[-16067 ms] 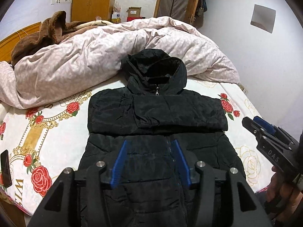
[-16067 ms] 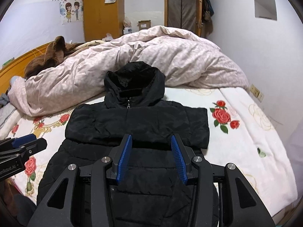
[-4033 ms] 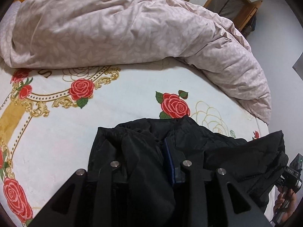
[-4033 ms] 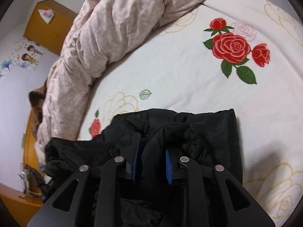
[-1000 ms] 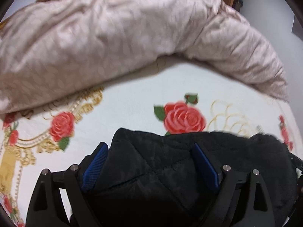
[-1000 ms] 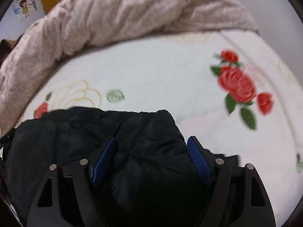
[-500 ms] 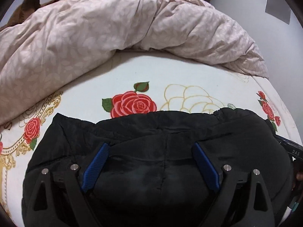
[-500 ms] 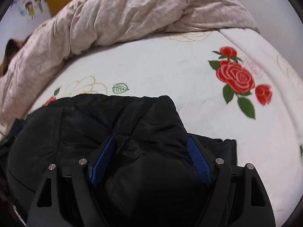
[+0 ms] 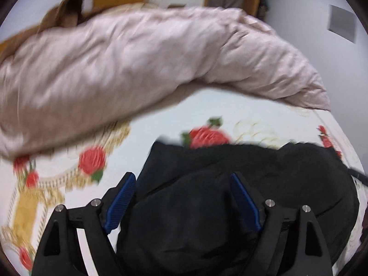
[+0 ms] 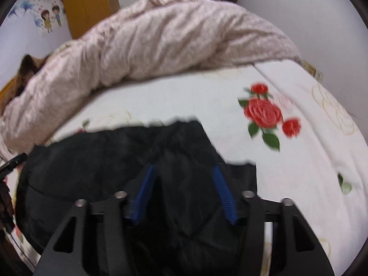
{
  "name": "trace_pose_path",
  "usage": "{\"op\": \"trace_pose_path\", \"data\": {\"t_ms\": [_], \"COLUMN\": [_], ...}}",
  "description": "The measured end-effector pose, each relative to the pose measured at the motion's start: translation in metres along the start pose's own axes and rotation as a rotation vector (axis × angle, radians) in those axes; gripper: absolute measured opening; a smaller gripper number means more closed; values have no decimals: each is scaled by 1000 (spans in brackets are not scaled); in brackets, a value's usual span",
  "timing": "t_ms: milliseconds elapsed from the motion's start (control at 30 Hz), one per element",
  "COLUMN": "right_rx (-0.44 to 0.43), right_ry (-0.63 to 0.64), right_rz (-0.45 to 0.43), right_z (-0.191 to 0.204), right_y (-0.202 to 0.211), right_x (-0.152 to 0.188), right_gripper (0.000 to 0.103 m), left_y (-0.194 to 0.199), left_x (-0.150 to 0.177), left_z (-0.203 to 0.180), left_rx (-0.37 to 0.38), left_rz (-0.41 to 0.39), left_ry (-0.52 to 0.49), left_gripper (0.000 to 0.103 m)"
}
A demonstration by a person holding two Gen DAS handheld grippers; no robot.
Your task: Fold large clothes
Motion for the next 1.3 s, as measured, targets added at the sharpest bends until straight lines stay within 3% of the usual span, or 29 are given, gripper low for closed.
{"op": "trace_pose_path", "data": {"t_ms": [67,133,533,733,933,1067,1200,1300], "right_rx": [16,62,92,90,25,21,39,31], "right_ry": [-7,27,47,16,43,58,2,-2], "right_rz": [39,25,20,41,-46,11,115,101], "right_z": [-5,-6,-6,-5,18,29,12,5], "right_y": [-20,-27,-45,-15,23,-9,-62,-77], "right_x": [9,14,21,2,-23,-39,-36,-27], "right_gripper": [42,40,40,40,41,41,42,42], "left_y": [-18,-27,-48,-28,-1,-27,-57,-68], "left_x": [12,20,19,4,-16,-23,-14,-8], "left_z": [7,5,0,5,7,5,2,3], "left_rx": [22,21,5,13,33,21,20,45], "left_rz": [28,-2,-12,34,-42,10,64,60], "left_ry": [29,32,31,51,41,40,30,61], "left_gripper": [84,84,88,87,87,87,87,88]}}
Point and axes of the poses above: each gripper's, at about its wrist camera, not at the fingertips, and y roughly against the way its jaws point, z to its left, x to its underside, the point moved 2 cm from there along -y, roughly the way its jaws point, and after that the axes turned 5 degrees about z, right-handed, at the moved point
